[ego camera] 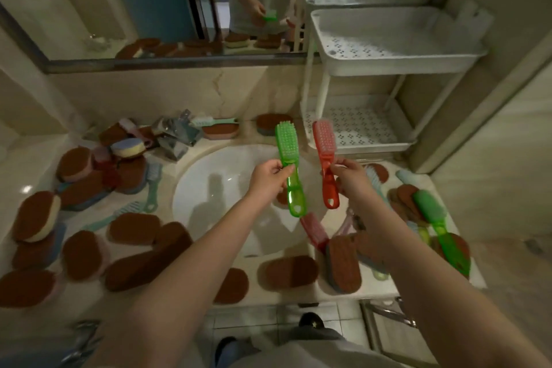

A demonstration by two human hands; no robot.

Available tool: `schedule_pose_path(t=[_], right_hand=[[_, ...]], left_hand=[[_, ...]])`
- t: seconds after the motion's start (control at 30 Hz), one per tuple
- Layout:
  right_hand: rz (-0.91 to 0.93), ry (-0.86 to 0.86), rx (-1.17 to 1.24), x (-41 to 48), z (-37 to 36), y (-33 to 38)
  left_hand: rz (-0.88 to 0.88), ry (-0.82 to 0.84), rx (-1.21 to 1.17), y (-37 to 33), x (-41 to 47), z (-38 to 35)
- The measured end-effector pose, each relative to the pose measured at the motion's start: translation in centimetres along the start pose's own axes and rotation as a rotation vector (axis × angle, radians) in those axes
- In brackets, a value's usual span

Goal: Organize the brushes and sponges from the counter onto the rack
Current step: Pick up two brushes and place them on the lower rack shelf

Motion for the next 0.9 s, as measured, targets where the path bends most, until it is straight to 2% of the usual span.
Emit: schedule_pose_path(t=[0.4, 0.63, 0.77, 0.9], right_hand=[[0.0, -0.1, -0.053, 9.8, 8.9, 0.0], [0.03, -0.148, -0.124, 17.5, 10.7, 3.2], [0.023, -0.121, -0.296, 20.7, 10.8, 3.6], [0.024, -0.044, -0.577, 21.8, 10.7, 3.8]], left_hand=[[0.026, 0.109, 0.106, -2.8, 3.6, -11.4], [0.073, 0.044, 0.131, -4.7, 8.3, -13.6], [0.102, 0.004, 0.124, -4.9, 10.4, -14.0], [0.122, -0.023, 0.125, -4.2, 11.2, -14.2]])
Point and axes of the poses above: each hand's wrist, its own x-axis towards the middle knuckle, its own z-axis out of the back of the hand, y = z × x, the point moved 1 cm from there along x, towards the middle knuckle, and after that the axes turned 3 degrees about -y, right-handed, at the moved point
